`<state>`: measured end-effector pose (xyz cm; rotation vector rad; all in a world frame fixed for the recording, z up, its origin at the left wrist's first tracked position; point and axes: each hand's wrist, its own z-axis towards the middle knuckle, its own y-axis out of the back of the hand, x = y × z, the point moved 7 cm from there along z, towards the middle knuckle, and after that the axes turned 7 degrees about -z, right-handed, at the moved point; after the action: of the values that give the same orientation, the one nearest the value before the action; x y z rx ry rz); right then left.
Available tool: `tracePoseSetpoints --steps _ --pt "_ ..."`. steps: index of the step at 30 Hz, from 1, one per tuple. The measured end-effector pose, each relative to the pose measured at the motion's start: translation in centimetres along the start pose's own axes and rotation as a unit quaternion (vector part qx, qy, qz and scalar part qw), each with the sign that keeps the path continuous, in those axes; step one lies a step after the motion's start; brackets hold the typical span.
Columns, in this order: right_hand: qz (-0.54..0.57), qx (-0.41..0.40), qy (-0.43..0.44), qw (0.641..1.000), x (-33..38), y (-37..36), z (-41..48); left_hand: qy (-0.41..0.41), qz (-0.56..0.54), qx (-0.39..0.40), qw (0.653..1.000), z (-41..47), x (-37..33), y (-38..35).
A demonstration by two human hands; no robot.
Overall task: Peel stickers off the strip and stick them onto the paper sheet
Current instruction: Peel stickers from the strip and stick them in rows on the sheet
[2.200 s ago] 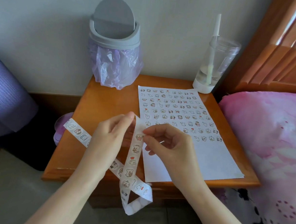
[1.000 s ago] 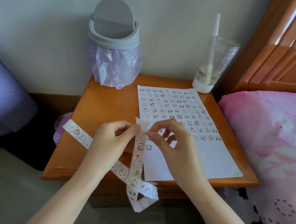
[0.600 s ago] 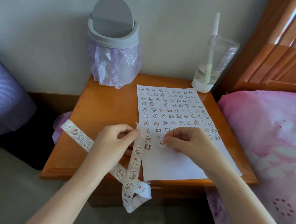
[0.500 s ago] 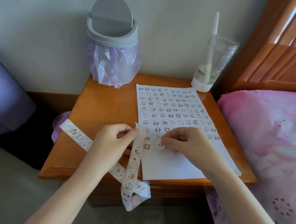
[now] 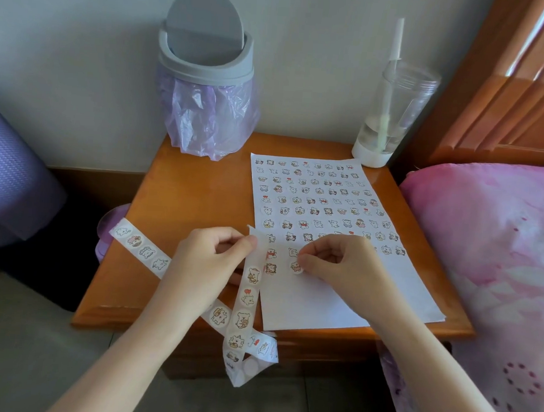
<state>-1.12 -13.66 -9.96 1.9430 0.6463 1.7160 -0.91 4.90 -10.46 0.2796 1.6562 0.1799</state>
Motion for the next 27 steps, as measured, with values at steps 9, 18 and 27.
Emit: tracePoseSetpoints --steps 9,18,27 --pt "-0.011 -0.011 0.011 1.0 -0.16 -0.25 0.02 0.005 -0.005 0.0 1.0 -0.09 -0.11 -0.05" --pt "-0.023 -0.021 0.029 0.999 0.02 -0.57 0.12 0.006 -0.001 -0.004 1.0 -0.04 -0.05 0.0" --pt "-0.046 -0.03 0.03 0.998 -0.32 -0.4 0.32 0.005 0.001 -0.009 1.0 0.04 -0.08 0.02"
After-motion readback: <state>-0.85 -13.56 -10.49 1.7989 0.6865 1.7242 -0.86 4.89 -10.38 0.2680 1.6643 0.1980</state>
